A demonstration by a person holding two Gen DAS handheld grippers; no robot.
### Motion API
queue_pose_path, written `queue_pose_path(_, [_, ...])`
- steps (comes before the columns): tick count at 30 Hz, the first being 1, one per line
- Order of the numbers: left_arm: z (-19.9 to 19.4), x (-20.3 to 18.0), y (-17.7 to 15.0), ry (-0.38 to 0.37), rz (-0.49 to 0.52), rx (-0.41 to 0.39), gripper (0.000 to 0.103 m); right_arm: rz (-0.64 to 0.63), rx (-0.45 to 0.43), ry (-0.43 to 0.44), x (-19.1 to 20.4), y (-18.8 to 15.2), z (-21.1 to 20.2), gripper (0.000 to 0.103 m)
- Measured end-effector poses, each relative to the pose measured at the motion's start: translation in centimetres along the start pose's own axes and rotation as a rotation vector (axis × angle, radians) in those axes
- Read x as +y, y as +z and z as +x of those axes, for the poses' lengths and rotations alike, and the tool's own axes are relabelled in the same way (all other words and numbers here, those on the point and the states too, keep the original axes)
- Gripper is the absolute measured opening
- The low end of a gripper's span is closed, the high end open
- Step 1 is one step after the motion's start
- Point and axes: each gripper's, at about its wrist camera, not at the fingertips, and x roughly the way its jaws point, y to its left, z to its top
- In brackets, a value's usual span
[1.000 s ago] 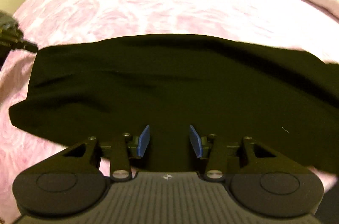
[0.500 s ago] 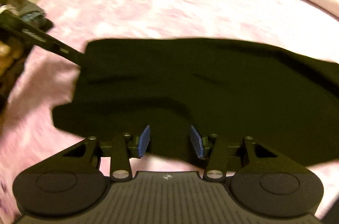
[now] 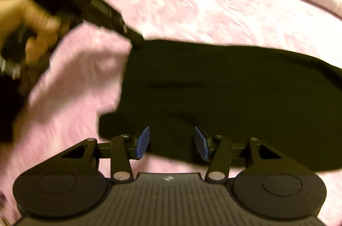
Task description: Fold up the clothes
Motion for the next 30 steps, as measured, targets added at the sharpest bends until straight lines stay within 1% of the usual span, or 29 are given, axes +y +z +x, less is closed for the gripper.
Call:
queue_pose_path(1, [0.3,0.0,-0.2,-0.006,0.001,0.006,0.002,0.018,0.001,0.022,0.3,0.4,0.9,0.05])
queue_pose_path(2, [0.6,0.1,-0.4,-0.011,0.003,0.012,0.002,0.051,0.038,0.052,0.3,0.3,2.0,0.051])
queue_pose_path(3, [0.7,0.1,-0.4,-0.001,0.005,-0.002,0.002,0.053,0.063,0.073,0.8,-0.4,2.4,0.054])
queue_pose_path(7, [0.1,0.3,0.2,0.044,0.006,-0.072,0.002,-0.019,0.165,0.152,3.6,-2.7,1.8,0.054])
queue_pose_path(8, [-0.3,-0.1,0.3,0.062,0.031,-0.085,0.002,-0.016,0.166,0.152,3.6,-2.9,1.3,0.052])
queue_pose_path(9, [-0.6,-0.5,0.4,0.059,0.056,-0.095,0.002,-0.017,0.144,0.133,3.4,-2.8,0.5,0.051])
queue_pose_path(10, [-0.9,-0.9,0.5,0.051,0.079,-0.104,0.002,-0.019,0.1,0.102,3.2,-2.4,-0.1,0.051])
queue_pose_path(12, [-1.1,-1.6,0.5,-0.003,0.118,-0.106,0.002,0.008,0.015,0.048,2.7,-0.7,-0.1,0.052])
queue_pose_path(14, [-0.2,-2.4,0.5,-0.085,0.157,-0.054,0.002,0.058,-0.048,0.009,1.2,0.7,0.3,0.059])
queue_pose_path(15, [0.5,-2.6,0.5,-0.119,0.174,-0.022,0.002,0.071,-0.066,-0.013,0.4,1.2,0.8,0.059])
queue_pose_path(16, [1.6,-2.9,0.4,-0.15,0.2,0.022,0.003,0.066,-0.066,-0.041,-0.2,1.4,1.5,0.059])
queue_pose_path(17, [2.6,-3.2,0.2,-0.147,0.236,0.051,0.008,0.057,-0.061,-0.07,-0.7,1.6,2.3,0.059])
queue_pose_path(18, [3.4,-3.4,0.0,-0.099,0.283,0.063,0.011,0.057,-0.05,-0.075,-1.0,1.1,2.4,0.059])
queue_pose_path(19, [4.3,-3.6,-0.1,-0.02,0.346,0.07,0.008,0.058,-0.037,-0.074,-1.1,0.5,2.3,0.06])
queue_pose_path(20, [4.9,-3.5,0.0,0.021,0.389,0.062,0.003,0.06,-0.024,-0.072,-1.2,-0.1,2.2,0.06])
queue_pose_path(21, [5.0,-3.1,0.2,0.041,0.401,0.041,0.003,0.062,-0.011,-0.07,-1.4,-0.8,2.1,0.06])
queue_pose_path(24, [4.7,-2.5,1.3,0.102,0.36,-0.005,0.003,0.067,0.028,-0.065,-1.8,-2.6,1.9,0.06])
queue_pose_path(27, [3.9,-3.5,1.8,0.155,0.375,-0.006,0.003,0.089,0.063,-0.058,-2.2,-4.3,1.4,0.06])
queue_pose_path(29, [2.8,-4.7,1.7,0.156,0.377,-0.005,0.006,0.144,0.076,-0.051,-2.6,-4.7,0.4,0.061])
queue_pose_path(30, [2.2,-5.3,1.6,0.155,0.377,-0.004,0.006,0.177,0.077,-0.051,-2.9,-4.8,-0.3,0.064])
